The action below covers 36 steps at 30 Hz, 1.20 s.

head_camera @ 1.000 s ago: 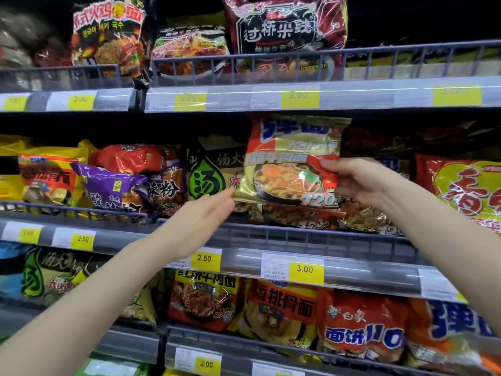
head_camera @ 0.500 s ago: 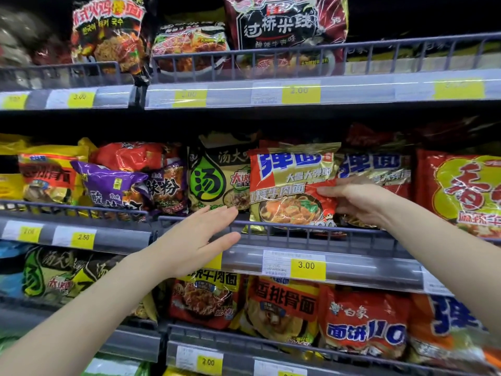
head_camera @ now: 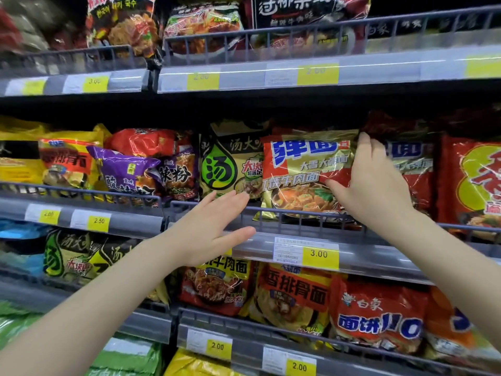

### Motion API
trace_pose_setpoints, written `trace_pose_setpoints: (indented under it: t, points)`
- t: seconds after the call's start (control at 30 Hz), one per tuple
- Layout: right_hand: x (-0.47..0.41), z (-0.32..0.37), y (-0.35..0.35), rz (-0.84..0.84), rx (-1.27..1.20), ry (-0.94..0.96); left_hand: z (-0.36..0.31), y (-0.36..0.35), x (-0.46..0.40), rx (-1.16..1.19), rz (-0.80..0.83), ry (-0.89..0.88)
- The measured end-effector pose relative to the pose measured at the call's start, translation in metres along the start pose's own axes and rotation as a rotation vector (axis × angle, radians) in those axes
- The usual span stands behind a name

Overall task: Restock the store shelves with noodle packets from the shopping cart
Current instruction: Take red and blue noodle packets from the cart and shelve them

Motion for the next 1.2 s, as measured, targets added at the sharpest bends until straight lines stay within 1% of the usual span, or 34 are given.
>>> trace_pose_setpoints:
  t: [0.03, 0.07, 0.17, 0.27, 0.37, 0.5, 0.63, 0.73, 0.8, 0.9, 1.0, 1.1, 1.2]
  points:
    - [0.008, 0.011, 0.003, -0.056, 0.004, 0.125, -0.001, -0.001, 0.001, -0.022, -0.003, 0.005]
    - [0.015, 0.024, 0.003, -0.073, -0.018, 0.241, -0.002, -0.001, 0.003, -0.045, -0.004, 0.016]
    - [0.038, 0.063, -0.006, 0.008, -0.127, 0.469, 0.002, 0.006, 0.014, -0.106, -0.049, 0.052]
    - [0.049, 0.109, -0.021, 0.070, -0.182, 0.621, 0.019, 0.019, 0.038, -0.199, -0.097, 0.105]
    - [0.042, 0.158, -0.038, 0.204, -0.255, 0.718, 0.044, 0.037, 0.067, -0.307, -0.082, 0.172]
    - [0.023, 0.224, -0.055, 0.367, -0.368, 0.798, 0.085, 0.076, 0.105, -0.413, 0.057, 0.340]
    - [0.011, 0.286, -0.068, 0.514, -0.427, 0.820, 0.125, 0.123, 0.158, -0.442, 0.149, 0.498]
    - [0.011, 0.333, -0.062, 0.634, -0.455, 0.852, 0.142, 0.165, 0.209, -0.401, 0.244, 0.634]
    - [0.011, 0.366, -0.050, 0.715, -0.458, 0.882, 0.147, 0.200, 0.240, -0.373, 0.303, 0.710]
    - [0.003, 0.416, -0.016, 0.813, -0.474, 0.941, 0.150, 0.264, 0.278, -0.443, 0.342, 0.826]
    - [-0.012, 0.462, 0.035, 0.834, -0.508, 1.012, 0.146, 0.333, 0.300, -0.395, 0.400, 0.940]
    - [-0.030, 0.507, 0.092, 0.854, -0.557, 1.071, 0.137, 0.407, 0.309, -0.448, 0.435, 1.015]
    - [-0.044, 0.547, 0.143, 0.869, -0.578, 1.124, 0.125, 0.481, 0.314, -0.479, 0.428, 1.074]
Point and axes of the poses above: each hand's wrist, its own x-axis away from the middle knuckle, its own y-axis out of the back of the hand, z = x × y, the point moved 4 cm from there along -x, towards the middle knuckle, and after that the axes turned 6 degrees about -x, right-handed, at the moved point
